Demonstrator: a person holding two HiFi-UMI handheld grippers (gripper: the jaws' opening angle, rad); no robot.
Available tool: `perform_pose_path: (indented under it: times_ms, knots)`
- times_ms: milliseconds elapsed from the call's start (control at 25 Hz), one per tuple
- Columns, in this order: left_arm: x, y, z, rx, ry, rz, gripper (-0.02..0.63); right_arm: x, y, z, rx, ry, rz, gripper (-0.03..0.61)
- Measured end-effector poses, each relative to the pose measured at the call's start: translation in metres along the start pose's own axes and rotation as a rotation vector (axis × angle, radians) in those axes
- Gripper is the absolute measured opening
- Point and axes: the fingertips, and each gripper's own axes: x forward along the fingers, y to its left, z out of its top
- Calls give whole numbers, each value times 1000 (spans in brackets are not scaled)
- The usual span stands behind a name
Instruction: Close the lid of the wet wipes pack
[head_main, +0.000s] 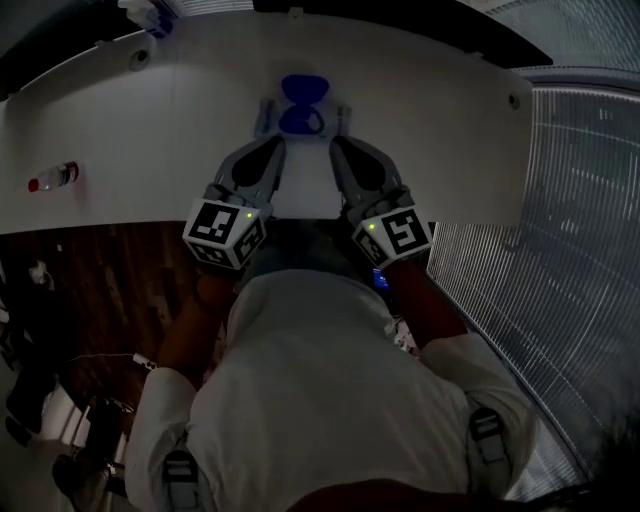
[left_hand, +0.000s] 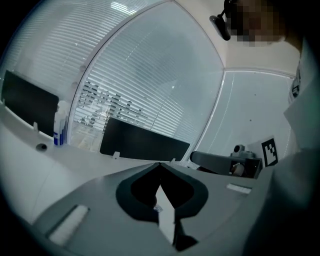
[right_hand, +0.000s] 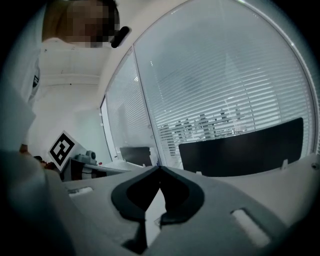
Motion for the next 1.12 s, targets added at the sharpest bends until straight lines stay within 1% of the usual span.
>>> perform_pose_path:
  times_ms: [280,560,680,760,880,1120]
  knots:
    - [16,31,-44,-2,89,44,3,20,-27,-33,-56,73,17,-2]
    - [38,72,-95,46,213,78,3,43,-58,-76,-102,170,17,0]
    - [49,88,-119,52,266,91,2,53,-71,-96,-111,206,20,0]
    - [56,98,-134,43,293,106,3,61,-79,-111,-118,228,28,0]
    - [65,112,-156,7,334,125,3,73,-92,-128,-127,248,22,0]
    - [90,124,-186,-26,399,104,3,100,-128,-156,-142,313,-16,0]
